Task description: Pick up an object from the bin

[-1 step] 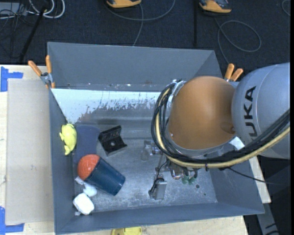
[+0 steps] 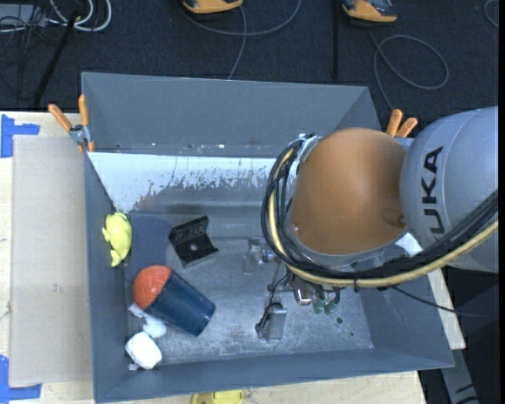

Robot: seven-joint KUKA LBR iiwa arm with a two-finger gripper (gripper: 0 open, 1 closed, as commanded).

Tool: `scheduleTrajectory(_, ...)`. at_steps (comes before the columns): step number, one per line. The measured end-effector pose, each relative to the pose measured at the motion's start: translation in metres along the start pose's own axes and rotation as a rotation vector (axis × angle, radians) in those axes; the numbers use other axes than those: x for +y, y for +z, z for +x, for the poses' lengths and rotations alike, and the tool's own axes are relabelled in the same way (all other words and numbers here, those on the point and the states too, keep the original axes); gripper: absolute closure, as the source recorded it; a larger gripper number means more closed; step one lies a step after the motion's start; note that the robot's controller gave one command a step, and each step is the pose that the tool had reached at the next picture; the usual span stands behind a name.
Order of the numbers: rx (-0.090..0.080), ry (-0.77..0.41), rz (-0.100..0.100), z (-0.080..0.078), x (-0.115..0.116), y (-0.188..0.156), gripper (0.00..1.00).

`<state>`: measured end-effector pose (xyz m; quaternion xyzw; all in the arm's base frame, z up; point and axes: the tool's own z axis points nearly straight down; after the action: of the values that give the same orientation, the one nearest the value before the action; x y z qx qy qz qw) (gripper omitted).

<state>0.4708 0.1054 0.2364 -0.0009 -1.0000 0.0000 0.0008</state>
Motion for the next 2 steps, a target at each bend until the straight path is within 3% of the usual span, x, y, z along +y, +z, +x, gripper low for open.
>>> scheduleTrajectory(1,-0.004,-0.104,0.0,-0.007,0.034,0.064,0.0)
scheduleTrajectory(2,-0.001,-0.102,0.0,-0.026,0.072,0.078,0.0)
